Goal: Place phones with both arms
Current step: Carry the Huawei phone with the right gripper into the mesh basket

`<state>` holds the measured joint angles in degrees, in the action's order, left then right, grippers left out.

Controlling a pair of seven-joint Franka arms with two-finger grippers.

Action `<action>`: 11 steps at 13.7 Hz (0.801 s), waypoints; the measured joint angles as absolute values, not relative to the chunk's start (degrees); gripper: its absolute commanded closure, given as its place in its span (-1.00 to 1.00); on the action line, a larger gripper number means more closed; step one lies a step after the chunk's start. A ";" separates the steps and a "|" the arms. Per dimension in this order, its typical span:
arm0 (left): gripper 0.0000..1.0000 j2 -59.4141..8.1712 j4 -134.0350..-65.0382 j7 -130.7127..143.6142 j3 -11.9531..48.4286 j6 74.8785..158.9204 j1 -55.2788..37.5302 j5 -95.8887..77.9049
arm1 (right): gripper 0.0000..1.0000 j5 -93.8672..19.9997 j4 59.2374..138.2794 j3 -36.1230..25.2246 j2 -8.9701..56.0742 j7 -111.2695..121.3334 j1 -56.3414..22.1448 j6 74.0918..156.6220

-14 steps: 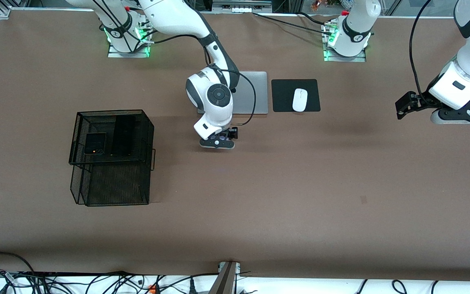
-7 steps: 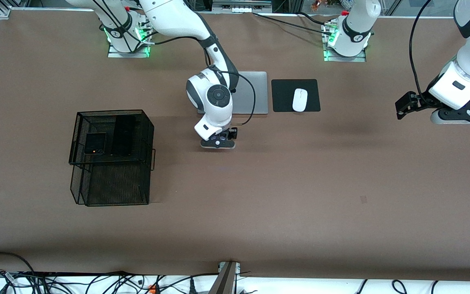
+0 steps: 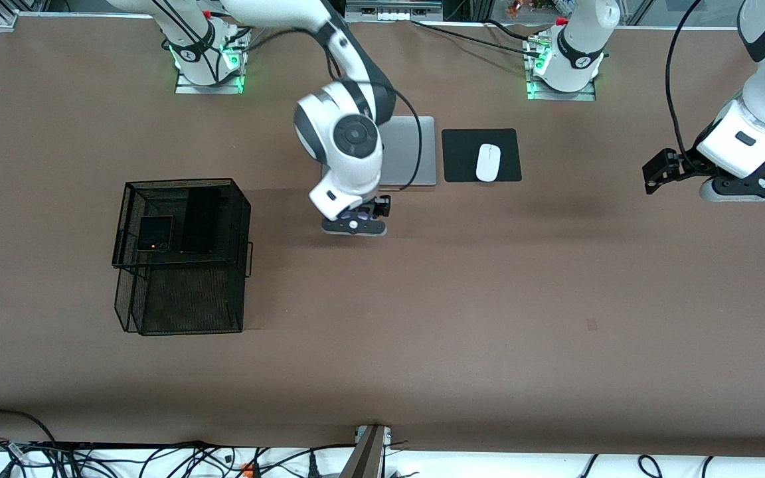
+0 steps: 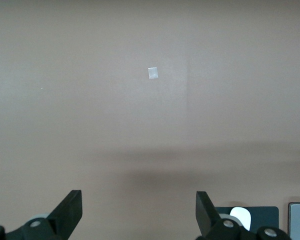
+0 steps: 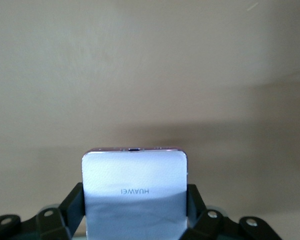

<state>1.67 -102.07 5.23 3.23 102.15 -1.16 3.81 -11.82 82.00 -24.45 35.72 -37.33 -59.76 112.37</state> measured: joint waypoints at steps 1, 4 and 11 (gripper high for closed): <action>-1.00 1.67 -102.07 5.22 3.24 102.15 -1.17 3.81 | 0.60 -11.81 80.56 -25.97 34.14 -36.14 -58.99 109.23; -1.00 1.67 -102.07 5.22 3.26 102.15 -1.19 3.80 | 0.60 -11.81 79.25 -29.33 32.97 -28.66 -52.97 105.12; -1.00 1.67 -102.07 5.23 3.27 102.15 -1.26 3.80 | 0.60 -12.00 75.64 -29.35 35.96 -4.65 -30.77 105.89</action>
<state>1.67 -102.07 5.23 3.27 102.15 -1.26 3.80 -12.00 75.64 -29.35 35.96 -4.65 -30.77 105.89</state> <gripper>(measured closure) 0.000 0.167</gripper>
